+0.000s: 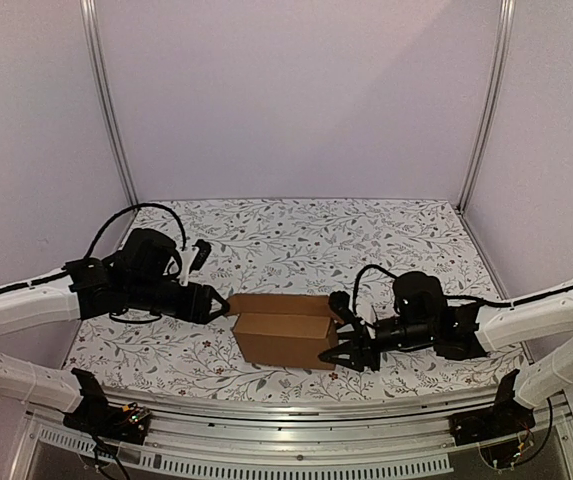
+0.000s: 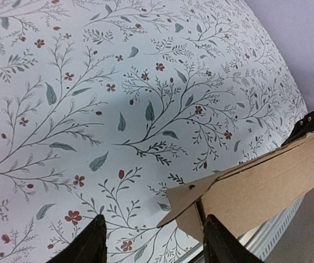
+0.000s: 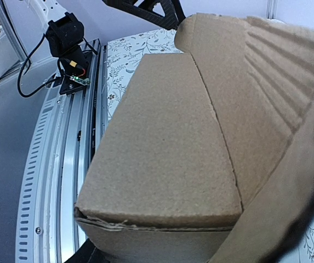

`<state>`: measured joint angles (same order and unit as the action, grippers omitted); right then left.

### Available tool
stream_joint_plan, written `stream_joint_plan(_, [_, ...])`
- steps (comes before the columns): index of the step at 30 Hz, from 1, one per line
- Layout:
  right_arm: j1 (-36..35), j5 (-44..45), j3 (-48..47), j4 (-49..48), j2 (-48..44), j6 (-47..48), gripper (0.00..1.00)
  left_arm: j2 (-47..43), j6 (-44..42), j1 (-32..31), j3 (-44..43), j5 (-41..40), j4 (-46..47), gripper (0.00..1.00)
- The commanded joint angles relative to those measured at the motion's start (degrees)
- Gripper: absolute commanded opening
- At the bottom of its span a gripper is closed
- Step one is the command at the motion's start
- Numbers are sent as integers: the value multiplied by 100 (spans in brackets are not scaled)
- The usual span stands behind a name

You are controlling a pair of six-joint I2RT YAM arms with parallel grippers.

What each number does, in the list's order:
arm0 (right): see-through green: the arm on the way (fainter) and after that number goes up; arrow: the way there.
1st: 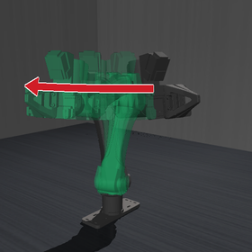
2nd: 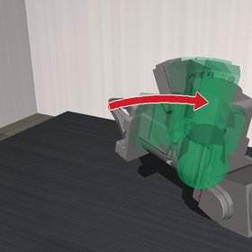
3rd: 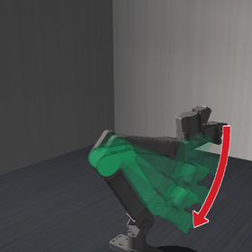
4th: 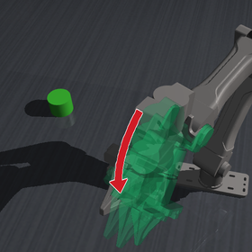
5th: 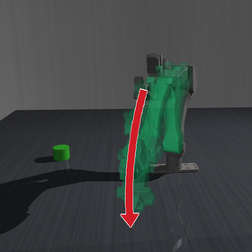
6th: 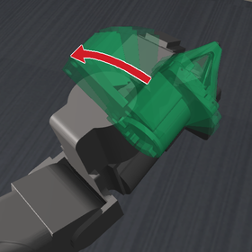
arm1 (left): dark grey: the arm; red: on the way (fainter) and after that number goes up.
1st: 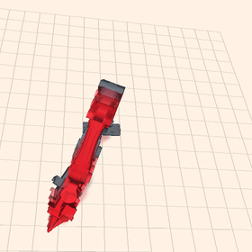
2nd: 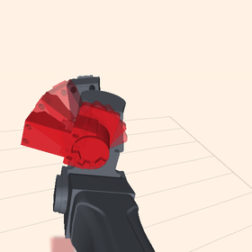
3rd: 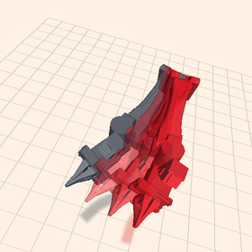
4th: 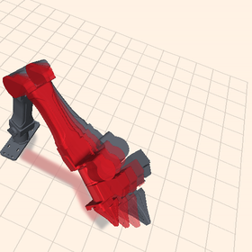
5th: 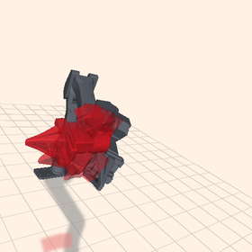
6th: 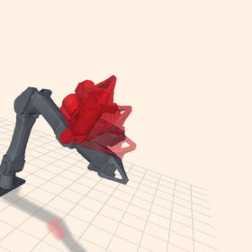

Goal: Fold the paper box

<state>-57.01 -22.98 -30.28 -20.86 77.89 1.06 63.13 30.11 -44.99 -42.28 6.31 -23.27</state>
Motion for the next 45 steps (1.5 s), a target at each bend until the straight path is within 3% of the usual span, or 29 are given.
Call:
stream_joint_plan(1, [33,-172,34,-151,42,-79,37,-11,-144,-89,-131,62,57,56])
stream_joint_plan(14, [33,-338,-99,-147,80,-376,36,55,-200,-89,-96,566,356,40])
stream_joint_plan(27, [34,-290,-136,-204,178,-438,35,97,-144,-97,-105,782,453,18])
stream_joint_plan(45, [34,-216,-119,-247,127,-457,33,220,-52,-113,-158,1021,528,6])
